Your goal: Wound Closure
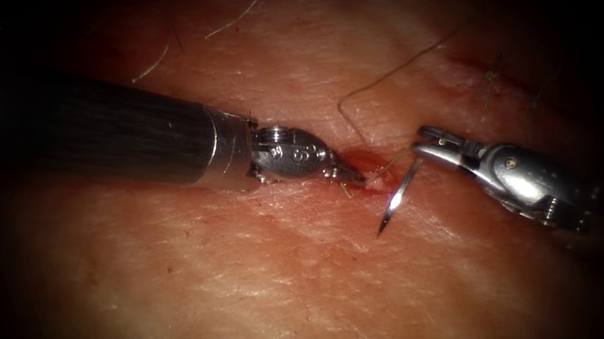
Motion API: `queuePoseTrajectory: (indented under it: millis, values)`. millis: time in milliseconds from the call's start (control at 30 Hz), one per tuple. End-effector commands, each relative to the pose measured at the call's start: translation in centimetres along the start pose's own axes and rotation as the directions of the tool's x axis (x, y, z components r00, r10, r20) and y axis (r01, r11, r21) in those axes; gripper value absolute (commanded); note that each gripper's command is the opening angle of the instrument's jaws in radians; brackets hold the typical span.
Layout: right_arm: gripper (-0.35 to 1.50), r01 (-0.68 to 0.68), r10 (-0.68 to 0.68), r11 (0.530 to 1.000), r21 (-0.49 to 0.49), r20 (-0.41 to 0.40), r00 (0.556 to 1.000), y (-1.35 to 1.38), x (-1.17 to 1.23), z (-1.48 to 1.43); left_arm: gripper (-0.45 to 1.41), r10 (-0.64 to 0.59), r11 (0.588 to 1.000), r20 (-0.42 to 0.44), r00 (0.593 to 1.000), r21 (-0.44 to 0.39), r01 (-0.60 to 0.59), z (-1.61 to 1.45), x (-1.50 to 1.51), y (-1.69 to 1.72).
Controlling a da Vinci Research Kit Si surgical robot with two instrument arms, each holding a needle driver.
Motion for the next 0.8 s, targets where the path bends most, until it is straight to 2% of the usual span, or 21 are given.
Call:
queuePoseTrajectory:
  millis: [33,333,800]
  values:
    - [-0.35,0.009,-0.009,1.0,-0.002,0.001,1.0,0.0,-0.03,0.07,-0.45,0.0,1.0,0.0,1.0,-0.003,0.0,0.08,-0.02,-0.01]
    - [-0.35,0.084,-0.083,0.996,-0.021,0.019,0.996,0.05,0.03,0.12,-0.45,-0.001,1.0,0.0,1.0,0.0,0.001,0.08,-0.02,-0.16]
    - [-0.35,0.205,-0.201,0.975,-0.084,0.052,0.978,0.1,0.04,0.23,-0.45,-0.001,1.0,0.0,1.0,-0.003,0.001,0.18,-0.03,-0.2]
